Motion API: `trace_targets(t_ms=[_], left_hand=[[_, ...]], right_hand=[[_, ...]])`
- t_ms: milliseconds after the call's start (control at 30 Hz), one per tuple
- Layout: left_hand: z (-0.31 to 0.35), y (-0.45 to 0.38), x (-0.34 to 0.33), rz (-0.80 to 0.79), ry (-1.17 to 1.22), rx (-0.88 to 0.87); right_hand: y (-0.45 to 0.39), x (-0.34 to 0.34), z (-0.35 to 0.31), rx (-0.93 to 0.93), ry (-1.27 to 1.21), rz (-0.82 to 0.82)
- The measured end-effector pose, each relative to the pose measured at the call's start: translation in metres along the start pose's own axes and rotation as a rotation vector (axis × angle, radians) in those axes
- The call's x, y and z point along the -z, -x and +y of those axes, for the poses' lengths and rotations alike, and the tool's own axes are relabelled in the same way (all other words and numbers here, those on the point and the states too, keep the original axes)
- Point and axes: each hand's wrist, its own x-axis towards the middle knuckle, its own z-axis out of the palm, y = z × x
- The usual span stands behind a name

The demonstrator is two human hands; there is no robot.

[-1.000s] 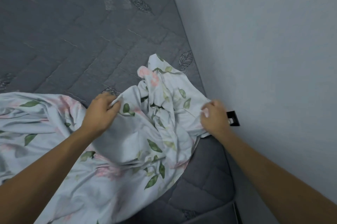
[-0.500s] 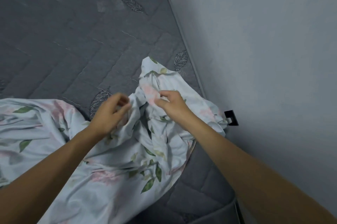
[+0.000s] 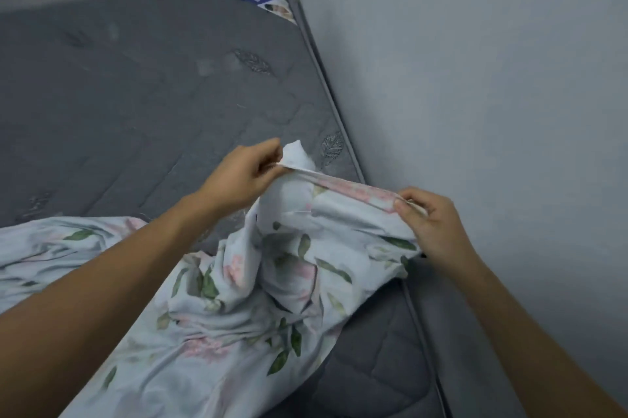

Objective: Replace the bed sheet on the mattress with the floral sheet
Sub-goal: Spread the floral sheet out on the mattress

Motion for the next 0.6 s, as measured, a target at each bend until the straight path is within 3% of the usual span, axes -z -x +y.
trace_targets(t_ms=[100, 233, 300, 400, 500, 600], left_hand=[[0.065, -0.028, 0.025, 0.095, -0.162, -0.171], [0.121, -0.046, 0.033, 0.063, -0.115, -0.32], [0.118, -0.04, 0.031, 0.028, 0.028, -0.278], [0.07, -0.016, 0.019, -0.254, 0.205, -0.059], [0.016, 0.017, -0.013, -0.693, 0.003, 0.075], [-0.021, 0.038, -0.041, -0.878, -0.263, 0.142]], right_hand=[[-0.015, 0.006, -0.015, 0.059, 0.191, 0.011], [-0.034, -0.006, -0.076, 0.118, -0.059, -0.29], [-0.045, -0.022, -0.084, 0.119, -0.047, -0.316], [-0.047, -0.029, -0.067, 0.124, -0.163, -0.25], [-0.028, -0.025, -0.041, 0.1, -0.23, -0.304], [-0.005, -0.025, -0.016, 0.038, -0.274, -0.341]])
